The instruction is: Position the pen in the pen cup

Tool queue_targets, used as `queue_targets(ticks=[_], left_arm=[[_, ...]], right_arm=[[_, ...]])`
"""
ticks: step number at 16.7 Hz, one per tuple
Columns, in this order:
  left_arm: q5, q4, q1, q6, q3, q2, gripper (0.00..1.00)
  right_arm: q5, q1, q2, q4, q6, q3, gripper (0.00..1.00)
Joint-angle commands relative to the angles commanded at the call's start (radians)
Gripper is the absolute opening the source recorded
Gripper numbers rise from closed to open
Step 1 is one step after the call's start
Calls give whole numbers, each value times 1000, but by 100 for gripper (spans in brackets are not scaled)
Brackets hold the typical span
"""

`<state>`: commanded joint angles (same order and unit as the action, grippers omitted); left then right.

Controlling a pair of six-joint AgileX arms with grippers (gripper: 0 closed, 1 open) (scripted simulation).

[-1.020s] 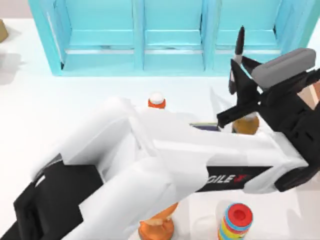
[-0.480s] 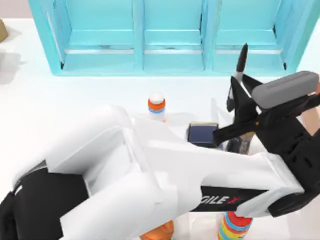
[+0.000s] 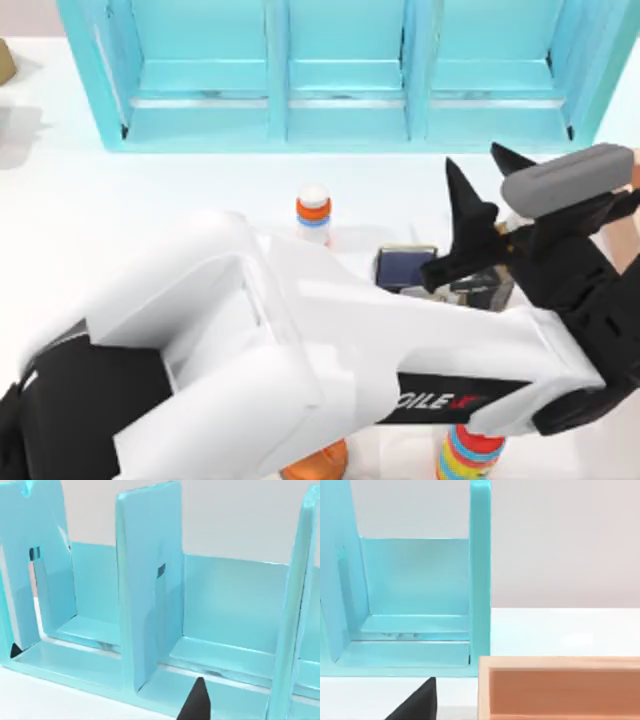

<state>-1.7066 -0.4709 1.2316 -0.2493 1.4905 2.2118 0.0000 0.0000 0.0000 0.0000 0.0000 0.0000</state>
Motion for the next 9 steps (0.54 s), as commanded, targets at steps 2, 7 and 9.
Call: queue_targets(ticks=[2, 7, 9], left_arm=[[0, 0, 0, 0, 0, 0, 90], [0, 0, 0, 0, 0, 0, 100], [0, 0, 0, 0, 0, 0, 100]], right_arm=[[0, 0, 0, 0, 0, 0, 100], [0, 0, 0, 0, 0, 0, 100], [0, 0, 0, 0, 0, 0, 100]])
